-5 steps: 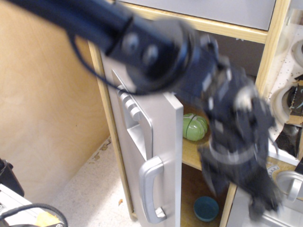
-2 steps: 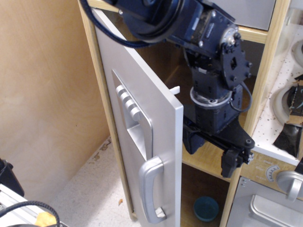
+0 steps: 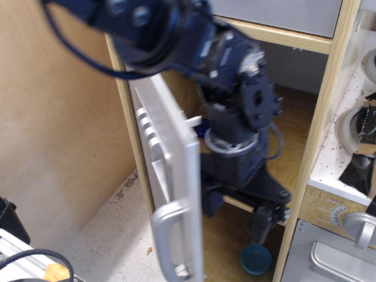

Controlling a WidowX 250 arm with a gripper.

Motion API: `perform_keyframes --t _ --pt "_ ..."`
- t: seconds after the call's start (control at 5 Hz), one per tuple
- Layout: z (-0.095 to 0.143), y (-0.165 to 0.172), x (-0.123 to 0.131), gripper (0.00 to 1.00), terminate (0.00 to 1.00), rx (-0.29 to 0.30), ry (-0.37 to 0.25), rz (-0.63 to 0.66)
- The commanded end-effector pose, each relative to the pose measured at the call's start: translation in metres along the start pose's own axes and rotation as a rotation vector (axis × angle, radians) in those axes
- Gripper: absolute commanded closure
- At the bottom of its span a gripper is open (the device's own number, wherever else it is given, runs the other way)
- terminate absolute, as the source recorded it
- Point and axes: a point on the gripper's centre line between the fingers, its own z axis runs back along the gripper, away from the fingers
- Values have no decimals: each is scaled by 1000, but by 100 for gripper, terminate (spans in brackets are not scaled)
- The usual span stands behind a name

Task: Open fridge

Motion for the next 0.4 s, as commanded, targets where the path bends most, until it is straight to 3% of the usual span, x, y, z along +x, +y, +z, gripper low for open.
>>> perform_keyframes --t 0.0,0.2 --pt "12 21 -26 0 0 5 4 116" --pt "14 41 -36 0 0 53 -12 149"
